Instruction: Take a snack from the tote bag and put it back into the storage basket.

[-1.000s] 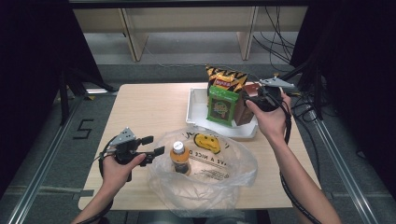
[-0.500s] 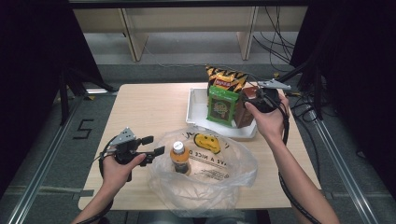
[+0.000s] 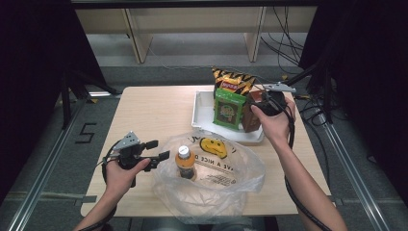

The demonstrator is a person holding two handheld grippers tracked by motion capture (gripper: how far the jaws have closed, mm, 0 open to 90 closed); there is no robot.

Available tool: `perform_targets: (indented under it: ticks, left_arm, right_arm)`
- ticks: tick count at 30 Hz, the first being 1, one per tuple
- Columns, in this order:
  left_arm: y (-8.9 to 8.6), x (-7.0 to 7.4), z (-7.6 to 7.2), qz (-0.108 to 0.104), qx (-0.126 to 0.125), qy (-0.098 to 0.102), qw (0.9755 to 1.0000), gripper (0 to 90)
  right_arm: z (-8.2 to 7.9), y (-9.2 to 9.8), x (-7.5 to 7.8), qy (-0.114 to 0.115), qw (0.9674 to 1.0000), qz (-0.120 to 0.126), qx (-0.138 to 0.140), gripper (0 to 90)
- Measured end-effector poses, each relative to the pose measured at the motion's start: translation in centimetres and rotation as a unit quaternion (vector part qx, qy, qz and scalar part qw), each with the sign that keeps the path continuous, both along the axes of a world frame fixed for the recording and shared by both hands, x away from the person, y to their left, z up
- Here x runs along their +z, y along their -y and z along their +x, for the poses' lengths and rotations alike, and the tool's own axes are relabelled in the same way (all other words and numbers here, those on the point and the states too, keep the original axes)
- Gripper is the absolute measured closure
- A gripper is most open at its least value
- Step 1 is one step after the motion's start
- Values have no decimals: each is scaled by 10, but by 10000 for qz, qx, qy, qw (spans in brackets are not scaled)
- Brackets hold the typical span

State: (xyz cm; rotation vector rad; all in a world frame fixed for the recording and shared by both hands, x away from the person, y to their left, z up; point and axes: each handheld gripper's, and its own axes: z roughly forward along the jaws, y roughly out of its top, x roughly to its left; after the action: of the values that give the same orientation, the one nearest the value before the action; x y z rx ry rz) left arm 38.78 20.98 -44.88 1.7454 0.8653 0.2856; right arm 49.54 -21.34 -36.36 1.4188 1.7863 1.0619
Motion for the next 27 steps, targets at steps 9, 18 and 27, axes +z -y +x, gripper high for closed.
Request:
perform_targets:
  ticks: [9,18,27]
  left_arm:
    - [0,0,0,3,0,2,10000,274]
    - [0,0,0,-20,-18,13,10000,275]
    - [0,0,0,-24,-11,17,10000,275]
  right_arm:
    - [6,-3,-8,-69,9999,62,-64,387]
    - [8,-6,-14,-139,9998,68,-136,385]
    - [10,-7,-18,-233,9996,18,-127,382]
